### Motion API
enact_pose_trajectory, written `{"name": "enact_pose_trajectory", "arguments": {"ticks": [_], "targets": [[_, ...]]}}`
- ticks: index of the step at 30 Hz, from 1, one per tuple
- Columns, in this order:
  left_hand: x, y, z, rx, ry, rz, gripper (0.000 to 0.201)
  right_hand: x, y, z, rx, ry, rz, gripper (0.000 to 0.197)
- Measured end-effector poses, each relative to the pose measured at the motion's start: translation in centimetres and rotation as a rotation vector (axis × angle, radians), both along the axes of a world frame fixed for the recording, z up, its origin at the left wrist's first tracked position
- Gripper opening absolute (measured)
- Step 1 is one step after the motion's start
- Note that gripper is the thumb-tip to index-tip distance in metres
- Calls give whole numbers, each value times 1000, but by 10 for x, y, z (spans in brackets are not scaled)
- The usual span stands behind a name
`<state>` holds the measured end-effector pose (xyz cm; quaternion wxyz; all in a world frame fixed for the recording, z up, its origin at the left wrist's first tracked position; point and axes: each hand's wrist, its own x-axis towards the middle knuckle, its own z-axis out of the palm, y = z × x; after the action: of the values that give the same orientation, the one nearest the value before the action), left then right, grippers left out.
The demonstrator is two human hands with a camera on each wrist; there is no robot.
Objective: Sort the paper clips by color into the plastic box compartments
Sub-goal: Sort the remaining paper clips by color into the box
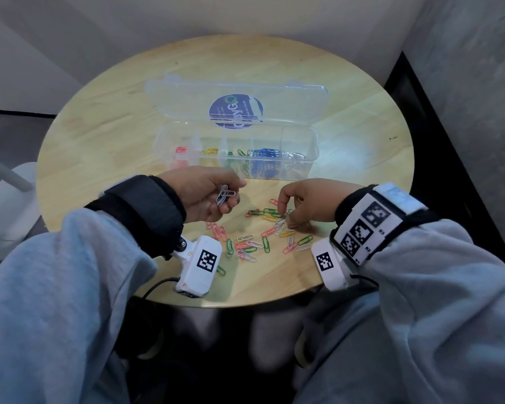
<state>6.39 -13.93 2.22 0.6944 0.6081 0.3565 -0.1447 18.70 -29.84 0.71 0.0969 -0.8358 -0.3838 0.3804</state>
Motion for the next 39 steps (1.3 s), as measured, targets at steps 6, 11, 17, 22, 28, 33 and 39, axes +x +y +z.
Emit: {"name": "enact_pose_trajectory", "arguments": {"ticks": [6, 11, 17, 22, 28, 33, 39], "targets": [[1, -4, -3, 123, 8, -92, 21, -10, 12, -7, -79, -180, 120, 15], [2, -4, -2, 212, 25, -207, 32, -16, 17, -4, -97, -276, 218, 11], [1, -12, -2, 702, 204, -486, 12, -17, 20, -6, -132, -298, 236, 6], [2, -24, -8, 944, 237, -624, 10, -18, 19, -9, -143, -271, 210, 6], [8, -39, -12, 998, 274, -746, 13, 1, 4, 7, 49, -32, -15, 13], [10, -44, -14, 1028, 282, -777, 14, 13, -6, 11, 163, 230, -207, 12], [8, -41, -15, 980, 306, -739, 17, 14, -8, 9, 254, 458, -323, 21]]}}
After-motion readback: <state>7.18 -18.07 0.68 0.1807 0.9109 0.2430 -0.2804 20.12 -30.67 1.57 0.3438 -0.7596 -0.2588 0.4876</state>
